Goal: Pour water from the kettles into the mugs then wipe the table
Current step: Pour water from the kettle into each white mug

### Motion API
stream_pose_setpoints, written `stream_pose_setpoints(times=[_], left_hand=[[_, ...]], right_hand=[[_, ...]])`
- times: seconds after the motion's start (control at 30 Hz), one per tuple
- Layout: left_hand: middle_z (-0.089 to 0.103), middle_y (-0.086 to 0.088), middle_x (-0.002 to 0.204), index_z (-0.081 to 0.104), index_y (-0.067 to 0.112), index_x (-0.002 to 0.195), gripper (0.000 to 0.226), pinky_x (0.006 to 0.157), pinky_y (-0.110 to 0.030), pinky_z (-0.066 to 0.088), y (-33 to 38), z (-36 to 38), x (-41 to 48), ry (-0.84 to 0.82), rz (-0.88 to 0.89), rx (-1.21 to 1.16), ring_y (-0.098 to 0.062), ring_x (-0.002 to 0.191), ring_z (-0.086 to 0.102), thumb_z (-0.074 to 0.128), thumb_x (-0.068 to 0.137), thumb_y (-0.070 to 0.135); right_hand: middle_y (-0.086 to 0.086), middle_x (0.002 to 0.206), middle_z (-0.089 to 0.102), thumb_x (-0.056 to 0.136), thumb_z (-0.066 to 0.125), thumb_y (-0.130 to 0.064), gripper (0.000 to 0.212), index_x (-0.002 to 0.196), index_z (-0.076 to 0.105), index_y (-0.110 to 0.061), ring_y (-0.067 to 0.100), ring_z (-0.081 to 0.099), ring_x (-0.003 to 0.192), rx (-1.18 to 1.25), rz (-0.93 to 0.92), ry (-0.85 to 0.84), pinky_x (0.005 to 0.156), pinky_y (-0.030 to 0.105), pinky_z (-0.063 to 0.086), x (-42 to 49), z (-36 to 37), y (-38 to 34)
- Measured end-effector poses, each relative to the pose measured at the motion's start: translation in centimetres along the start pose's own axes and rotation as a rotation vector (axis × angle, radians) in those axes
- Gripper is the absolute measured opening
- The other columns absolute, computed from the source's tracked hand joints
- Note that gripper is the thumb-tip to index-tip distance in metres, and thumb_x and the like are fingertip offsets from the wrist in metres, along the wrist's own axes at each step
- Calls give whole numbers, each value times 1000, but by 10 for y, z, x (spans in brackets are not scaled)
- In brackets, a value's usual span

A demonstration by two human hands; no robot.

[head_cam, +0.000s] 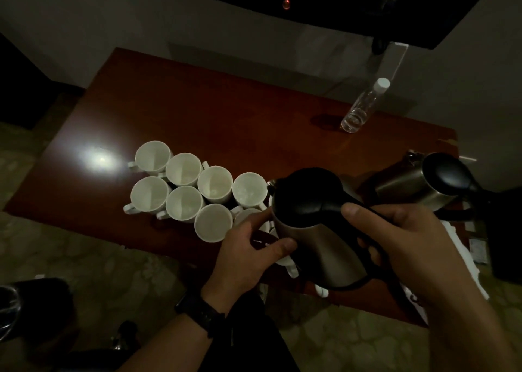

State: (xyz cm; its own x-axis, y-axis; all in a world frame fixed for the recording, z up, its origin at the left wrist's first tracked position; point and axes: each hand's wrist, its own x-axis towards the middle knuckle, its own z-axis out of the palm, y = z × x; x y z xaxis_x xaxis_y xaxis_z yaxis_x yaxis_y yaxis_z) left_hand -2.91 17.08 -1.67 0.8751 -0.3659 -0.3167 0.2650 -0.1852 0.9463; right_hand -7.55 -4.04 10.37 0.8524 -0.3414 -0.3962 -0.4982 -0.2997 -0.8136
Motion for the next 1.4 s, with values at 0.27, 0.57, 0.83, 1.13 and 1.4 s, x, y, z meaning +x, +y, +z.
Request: stream_pose_setpoints(times=[0.27, 0.57, 0.83, 1.13, 1.4], left_hand=[[76, 20, 100, 65, 56, 109, 47, 78, -27, 60, -1, -5, 0, -116, -28, 66, -7, 90, 74, 79, 64, 61], [77, 7, 111, 69, 34, 123, 67, 95, -50, 58, -1, 0, -8, -63, -65, 48, -15, 100, 74, 80, 62, 59], [76, 13, 115, 75, 43, 109, 41, 98, -35, 53, 5, 42, -20, 163, -37, -69, -9, 113, 70, 78, 70, 55], [77, 17, 108, 76, 52, 100, 30, 78, -10, 53, 9, 85, -42, 399, -56, -203, 0, 102, 72, 80, 70, 51], [75, 26, 104, 71, 32, 113, 41, 73, 0, 47, 7, 91, -48, 366, -119, -259, 11, 96, 68, 73, 74, 44]], right_hand=[[5, 42, 46, 61, 71, -78, 66, 55, 63, -13, 16, 38, 37, -4, 35, -15, 38, 20, 30, -8, -7, 9], [6, 45, 50, 64, 75, -76, 66, 56, 64, -11, 18, 45, 39, -61, -22, -144, 44, 28, 36, 5, -13, 8], [-2, 42, 46, 68, 68, -71, 57, 56, 66, -15, 12, 39, 35, -129, -148, -397, 43, 25, 33, 37, -42, 7], [-3, 41, 46, 68, 64, -71, 49, 48, 61, -27, 10, 39, 33, -169, -243, -530, 46, 29, 34, 48, -60, 7], [-3, 41, 44, 71, 67, -68, 51, 47, 59, -23, 9, 36, 33, -227, -221, -590, 47, 28, 31, 57, -55, 2]])
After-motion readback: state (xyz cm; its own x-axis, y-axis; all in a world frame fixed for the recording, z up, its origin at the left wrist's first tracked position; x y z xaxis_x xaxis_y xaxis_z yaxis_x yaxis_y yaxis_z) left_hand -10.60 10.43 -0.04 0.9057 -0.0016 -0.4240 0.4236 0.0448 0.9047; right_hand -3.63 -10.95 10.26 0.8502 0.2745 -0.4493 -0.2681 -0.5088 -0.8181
